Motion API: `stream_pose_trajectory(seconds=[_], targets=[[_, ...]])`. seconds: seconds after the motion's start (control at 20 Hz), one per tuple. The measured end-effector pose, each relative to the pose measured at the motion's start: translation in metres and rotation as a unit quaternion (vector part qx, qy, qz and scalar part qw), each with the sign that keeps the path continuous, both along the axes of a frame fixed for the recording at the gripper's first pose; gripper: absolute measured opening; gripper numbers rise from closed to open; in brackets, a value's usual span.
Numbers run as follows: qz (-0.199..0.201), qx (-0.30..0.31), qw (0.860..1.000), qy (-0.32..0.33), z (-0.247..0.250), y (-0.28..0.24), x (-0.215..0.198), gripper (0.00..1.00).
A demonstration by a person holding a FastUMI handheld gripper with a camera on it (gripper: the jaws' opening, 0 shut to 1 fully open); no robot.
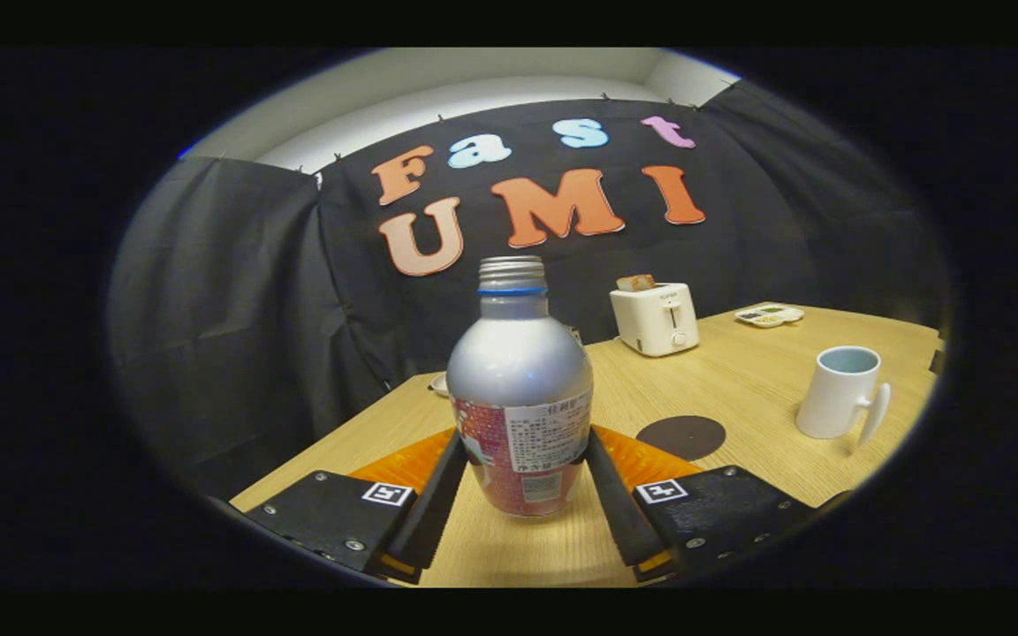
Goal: Take the bottle from table, then pour the juice into the cup, finally place the bottle on the coaster
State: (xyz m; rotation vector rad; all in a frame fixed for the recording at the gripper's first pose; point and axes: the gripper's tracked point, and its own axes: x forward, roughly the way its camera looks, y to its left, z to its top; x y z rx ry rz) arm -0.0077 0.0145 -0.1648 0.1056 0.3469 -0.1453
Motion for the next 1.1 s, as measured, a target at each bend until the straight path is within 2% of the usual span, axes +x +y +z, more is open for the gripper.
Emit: stream_pose_trajectory(seconds=[0.3, 0.55, 0.8, 1.1], targets=[[-0.027, 0.072, 0.997, -0.007, 0.004, -0.021, 0.008, 0.77], [-0.047, 0.15, 0.987, -0.012, 0.003, -0.034, 0.009, 0.77], [-0.079, 0.231, 0.969, -0.032, 0.006, -0.052, 0.011, 0.77], [-0.115, 0.319, 0.939, -0.06, 0.015, -0.071, 0.013, 0.75]])
